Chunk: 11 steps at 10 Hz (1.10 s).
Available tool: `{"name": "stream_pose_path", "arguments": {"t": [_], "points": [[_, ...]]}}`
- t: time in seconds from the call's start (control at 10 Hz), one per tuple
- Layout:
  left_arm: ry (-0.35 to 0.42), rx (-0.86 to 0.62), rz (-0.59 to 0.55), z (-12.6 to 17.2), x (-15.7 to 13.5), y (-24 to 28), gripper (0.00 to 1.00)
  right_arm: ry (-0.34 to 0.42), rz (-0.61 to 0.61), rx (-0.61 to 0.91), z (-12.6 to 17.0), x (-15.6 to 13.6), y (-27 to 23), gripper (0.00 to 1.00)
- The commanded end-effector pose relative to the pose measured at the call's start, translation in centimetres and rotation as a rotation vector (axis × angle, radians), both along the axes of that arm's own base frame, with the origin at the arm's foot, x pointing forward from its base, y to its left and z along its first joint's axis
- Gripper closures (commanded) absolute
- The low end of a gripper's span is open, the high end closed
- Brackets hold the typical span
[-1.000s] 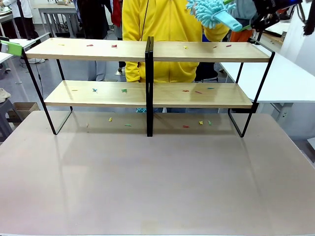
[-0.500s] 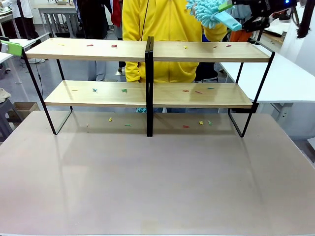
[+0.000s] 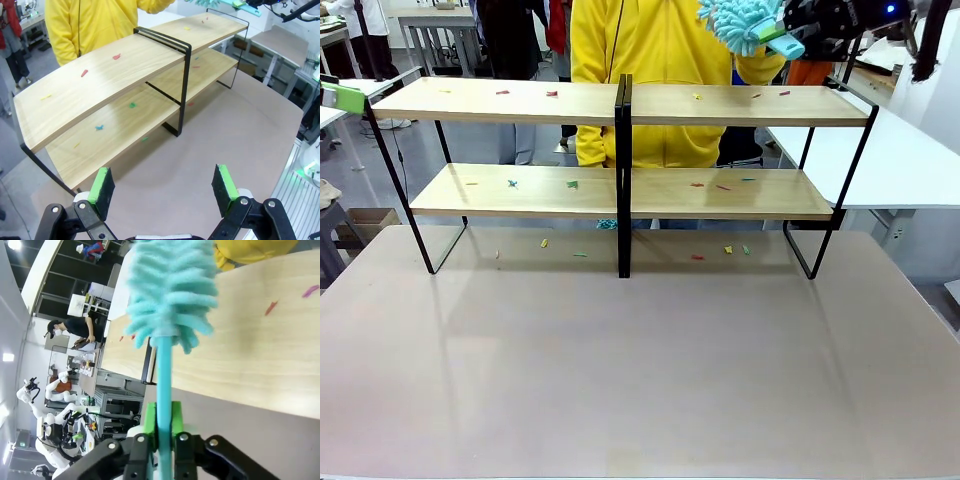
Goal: Clean the shelves.
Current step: Pick up the Duster when the human hands it over.
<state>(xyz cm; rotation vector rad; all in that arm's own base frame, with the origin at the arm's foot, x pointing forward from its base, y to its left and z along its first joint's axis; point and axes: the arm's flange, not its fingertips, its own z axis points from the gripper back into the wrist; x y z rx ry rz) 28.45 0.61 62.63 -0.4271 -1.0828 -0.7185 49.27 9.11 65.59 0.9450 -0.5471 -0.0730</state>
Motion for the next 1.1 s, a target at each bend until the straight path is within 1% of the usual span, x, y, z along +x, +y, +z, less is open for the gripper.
{"name": "stream_pose_path", "arguments": {"t": [0.0,0.2,0.3,0.4,0.5,0.6,0.7,0.9,1.0], "points": [[-0.005,-0.001,0.001,0.0,0.1,-0.1,0.00,-0.033,-0.007,0.004,-0.3,0.4,-0.1,1.00],[-0.005,-0.001,0.001,0.0,0.1,-0.1,0.00,-0.029,0.007,-0.007,-0.5,0.2,-0.4,1.00],[-0.005,-0.001,0.001,0.0,0.1,-0.1,0.00,-0.041,0.033,0.001,-0.2,-0.5,-0.7,1.00],[-0.005,-0.001,0.001,0.0,0.1,-0.1,0.00,-0.065,0.109,0.031,0.7,-2.2,-1.3,1.00],[-0.005,-0.001,0.001,0.0,0.1,-0.1,0.00,-0.114,0.188,0.023,2.3,-5.2,-2.6,1.00],[-0.005,-0.001,0.001,0.0,0.1,-0.1,0.00,-0.144,0.283,-0.008,3.8,-8.9,-4.6,1.00],[-0.005,-0.001,0.001,0.0,0.1,-0.1,0.00,-0.166,0.410,-0.058,4.6,-13.0,-7.9,1.00],[-0.005,-0.001,0.001,0.0,0.1,-0.1,0.00,-0.228,0.556,-0.095,3.8,-19.3,-14.0,1.00],[-0.005,-0.001,0.001,0.0,0.1,-0.1,0.00,-0.276,0.589,-0.102,3.1,-21.8,-16.5,1.00]]}}
